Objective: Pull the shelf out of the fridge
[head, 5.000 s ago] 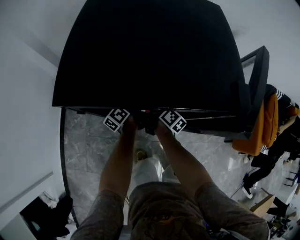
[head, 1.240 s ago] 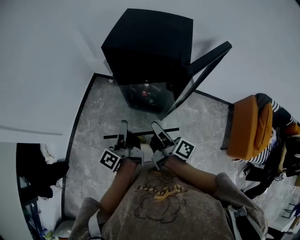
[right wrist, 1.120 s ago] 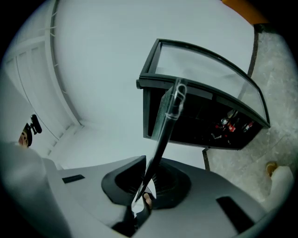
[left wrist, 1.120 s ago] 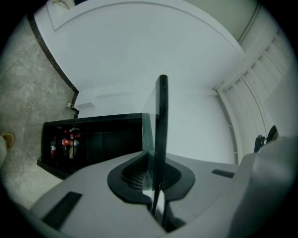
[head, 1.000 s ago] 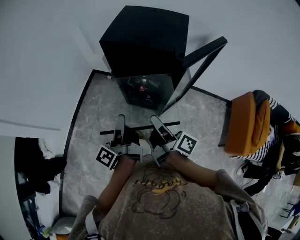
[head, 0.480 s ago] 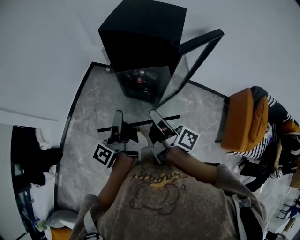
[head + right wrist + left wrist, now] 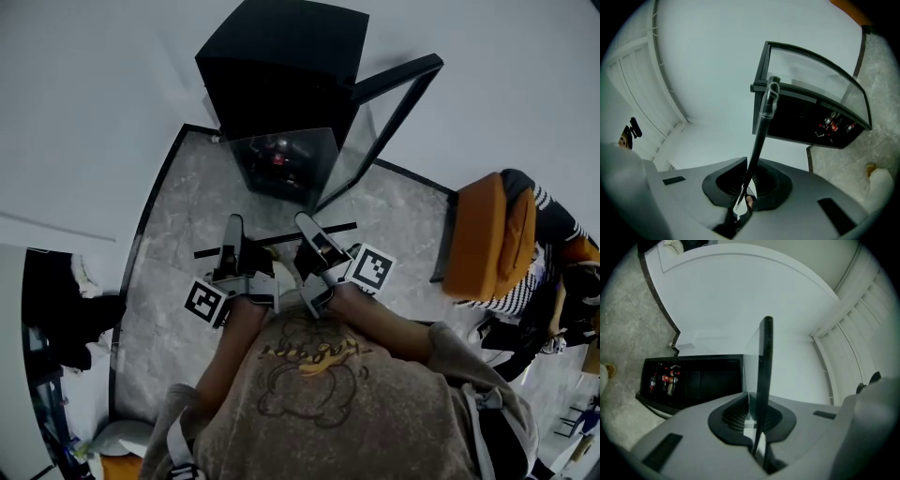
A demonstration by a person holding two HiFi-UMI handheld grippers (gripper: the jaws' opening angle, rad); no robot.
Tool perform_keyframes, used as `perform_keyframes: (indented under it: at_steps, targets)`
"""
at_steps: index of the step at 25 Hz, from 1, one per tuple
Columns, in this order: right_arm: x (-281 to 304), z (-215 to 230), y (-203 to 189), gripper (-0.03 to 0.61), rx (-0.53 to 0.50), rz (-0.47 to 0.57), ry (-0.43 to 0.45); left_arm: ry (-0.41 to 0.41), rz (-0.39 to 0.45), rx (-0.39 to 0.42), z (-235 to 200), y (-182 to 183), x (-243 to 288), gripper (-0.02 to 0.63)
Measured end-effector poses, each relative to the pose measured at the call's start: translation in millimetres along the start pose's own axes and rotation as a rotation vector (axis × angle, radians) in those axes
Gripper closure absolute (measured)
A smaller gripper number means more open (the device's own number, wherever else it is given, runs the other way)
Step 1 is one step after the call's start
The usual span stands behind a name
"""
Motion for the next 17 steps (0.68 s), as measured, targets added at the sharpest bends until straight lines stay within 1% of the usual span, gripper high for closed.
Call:
perform_keyframes:
  at_steps: [5, 10, 17]
  targets:
    - [2.6, 2.0, 1.0, 0.535, -0.023, 0.003, 0.008, -0.015, 0.000, 0.002, -4.7, 1.2, -0.3, 0.594]
    - [2.6, 3.2, -1.0, 0.535, -0.007, 0.010, 0.014, -0.021, 0.004, 0.003, -5.6, 1.4, -0.4, 0.594]
    - [4.5, 6.5, -2.1, 0.535, -0.002, -0.002, 0.013, -0.019, 0.020, -0.019, -10.1, 1.4, -3.0, 0.594]
Point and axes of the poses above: the fingertips, and each gripper's own axes: x forward along the fingers, z to its right, y out of its top, the point moved 7 cm from there along -x, backward along the fingers, and after that the axes turned 13 degrees about -z, right-handed, at the moved point
